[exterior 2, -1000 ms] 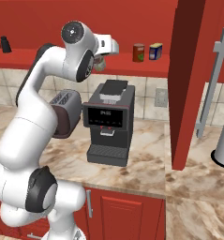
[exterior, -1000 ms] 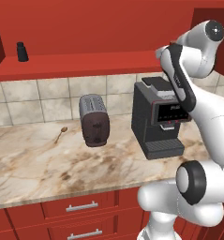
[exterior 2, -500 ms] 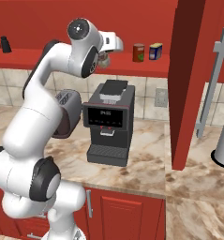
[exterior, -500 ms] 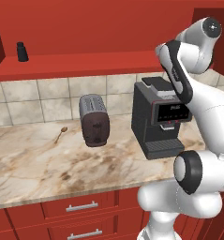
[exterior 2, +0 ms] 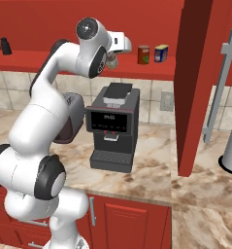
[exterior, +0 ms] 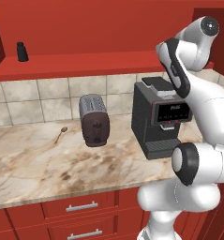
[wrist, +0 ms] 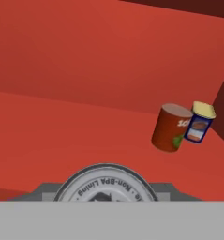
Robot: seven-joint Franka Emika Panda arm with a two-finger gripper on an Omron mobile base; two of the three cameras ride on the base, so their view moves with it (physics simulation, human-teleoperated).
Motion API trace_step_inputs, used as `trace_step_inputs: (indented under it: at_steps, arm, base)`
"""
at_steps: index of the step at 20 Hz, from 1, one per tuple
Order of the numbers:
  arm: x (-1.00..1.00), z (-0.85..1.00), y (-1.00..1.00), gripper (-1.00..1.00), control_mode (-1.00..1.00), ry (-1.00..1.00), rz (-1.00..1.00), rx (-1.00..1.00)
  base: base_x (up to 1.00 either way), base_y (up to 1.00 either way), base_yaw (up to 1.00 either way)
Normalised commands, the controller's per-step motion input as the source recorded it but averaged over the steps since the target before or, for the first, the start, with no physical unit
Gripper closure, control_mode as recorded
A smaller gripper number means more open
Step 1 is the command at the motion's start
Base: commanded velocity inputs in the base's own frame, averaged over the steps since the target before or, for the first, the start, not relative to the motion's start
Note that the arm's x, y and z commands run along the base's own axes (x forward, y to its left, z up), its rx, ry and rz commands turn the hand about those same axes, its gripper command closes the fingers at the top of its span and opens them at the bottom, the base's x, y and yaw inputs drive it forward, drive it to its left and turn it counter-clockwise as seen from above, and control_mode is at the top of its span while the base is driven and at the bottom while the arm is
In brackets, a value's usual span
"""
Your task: Pick the cans from the counter and place them in their designated side in the cabinet.
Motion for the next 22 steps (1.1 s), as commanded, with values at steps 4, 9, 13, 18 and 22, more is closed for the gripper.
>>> trace_step_inputs:
  at_steps: [4,9,13,18,22]
  arm:
    - [0.16,0.0,-0.12,1.0,-1.0,0.0,-0.02,0.0]
    - [0.16,0.0,-0.08,1.0,-1.0,0.0,-0.01,0.0]
    - [0.14,-0.04,-0.12,1.0,-1.0,0.0,0.0,-0.01]
    - [0.13,-0.09,-0.08,1.0,-1.0,0.0,-0.01,0.0]
    - [0.13,-0.12,-0.05,1.0,-1.0,0.0,-0.01,-0.01]
  base:
    - [0.0,0.0,0.0]
    - [0.0,0.0,0.0]
    - [0.0,0.0,0.0]
    - [0.0,0.0,0.0]
    - [0.0,0.0,0.0]
